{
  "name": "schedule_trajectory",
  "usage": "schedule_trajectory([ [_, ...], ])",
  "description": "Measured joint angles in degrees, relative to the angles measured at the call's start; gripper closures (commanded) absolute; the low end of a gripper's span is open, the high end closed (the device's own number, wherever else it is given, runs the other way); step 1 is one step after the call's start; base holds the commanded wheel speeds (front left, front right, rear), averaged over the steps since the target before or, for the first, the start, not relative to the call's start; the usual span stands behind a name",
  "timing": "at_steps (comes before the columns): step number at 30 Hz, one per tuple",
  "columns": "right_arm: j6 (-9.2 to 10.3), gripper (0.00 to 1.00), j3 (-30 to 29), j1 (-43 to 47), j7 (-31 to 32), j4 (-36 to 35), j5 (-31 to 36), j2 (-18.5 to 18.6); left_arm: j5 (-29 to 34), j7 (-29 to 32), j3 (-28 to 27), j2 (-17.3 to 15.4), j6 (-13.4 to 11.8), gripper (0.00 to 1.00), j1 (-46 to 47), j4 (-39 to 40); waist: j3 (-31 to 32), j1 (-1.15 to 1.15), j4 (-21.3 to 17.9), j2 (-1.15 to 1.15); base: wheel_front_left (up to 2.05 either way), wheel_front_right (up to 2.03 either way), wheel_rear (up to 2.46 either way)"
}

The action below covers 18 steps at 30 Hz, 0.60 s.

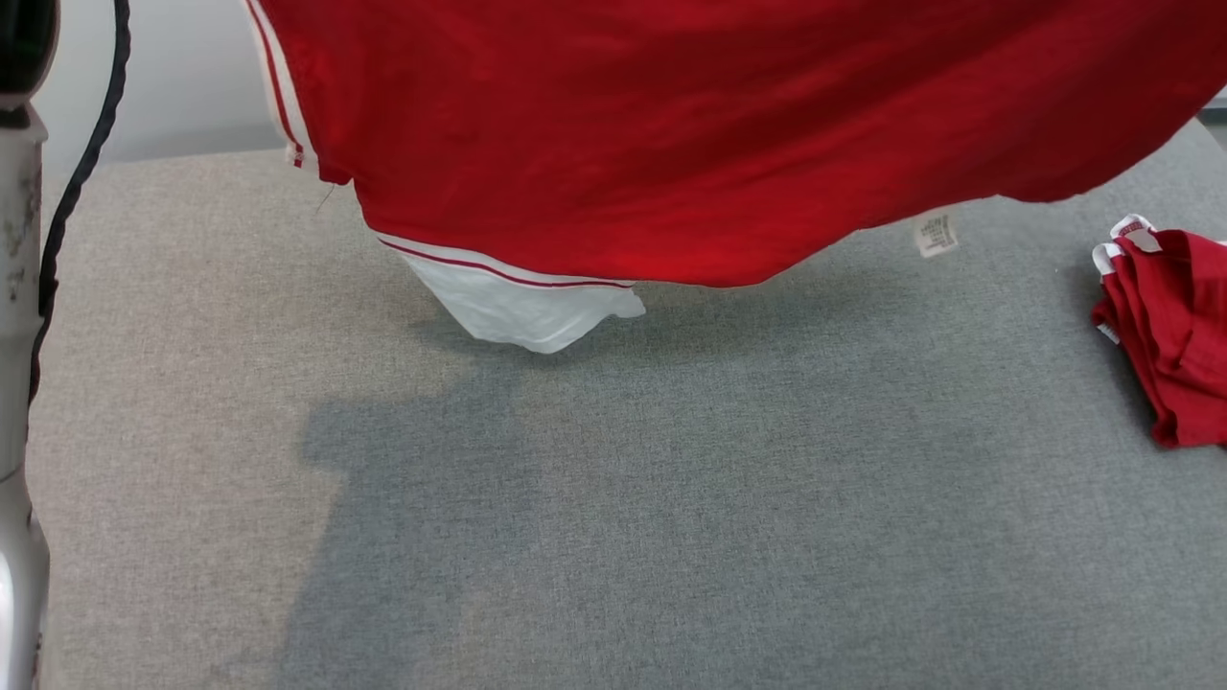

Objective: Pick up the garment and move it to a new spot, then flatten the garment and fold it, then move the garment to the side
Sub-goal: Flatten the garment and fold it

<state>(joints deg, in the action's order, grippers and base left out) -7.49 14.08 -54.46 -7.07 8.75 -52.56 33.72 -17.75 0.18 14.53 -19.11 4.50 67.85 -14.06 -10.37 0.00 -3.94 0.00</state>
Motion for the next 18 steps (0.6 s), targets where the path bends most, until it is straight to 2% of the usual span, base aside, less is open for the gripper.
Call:
schedule_trajectory([
  [10,0.01,1.00,4.32,-9.57,0.52,8.70,-2.15,-3.52,0.12,-4.15,2.50,0.97,1.55,1.00,9.59,-11.66,-4.76,0.00,-0.31,0.00,0.00,0.00,0.00],
  [12,0.01,1.00,5.58,-14.78,-0.27,13.11,-3.01,-6.27,0.70,-6.75,3.28,1.37,1.99,1.00,13.97,-17.06,-7.05,0.00,-0.63,0.00,0.00,0.00,0.00],
  [13,0.01,1.00,5.58,-14.78,-0.27,13.11,-3.01,-6.27,0.70,-6.75,3.28,1.37,1.99,1.00,13.97,-17.06,-7.05,0.00,-0.63,0.00,0.00,0.00,0.00],
  [18,0.01,1.00,7.22,-23.97,-4.49,21.92,-2.82,-11.40,1.07,-9.87,3.88,2.23,2.04,1.00,21.25,-26.99,-10.07,0.00,-1.53,0.00,0.00,0.00,0.00],
])
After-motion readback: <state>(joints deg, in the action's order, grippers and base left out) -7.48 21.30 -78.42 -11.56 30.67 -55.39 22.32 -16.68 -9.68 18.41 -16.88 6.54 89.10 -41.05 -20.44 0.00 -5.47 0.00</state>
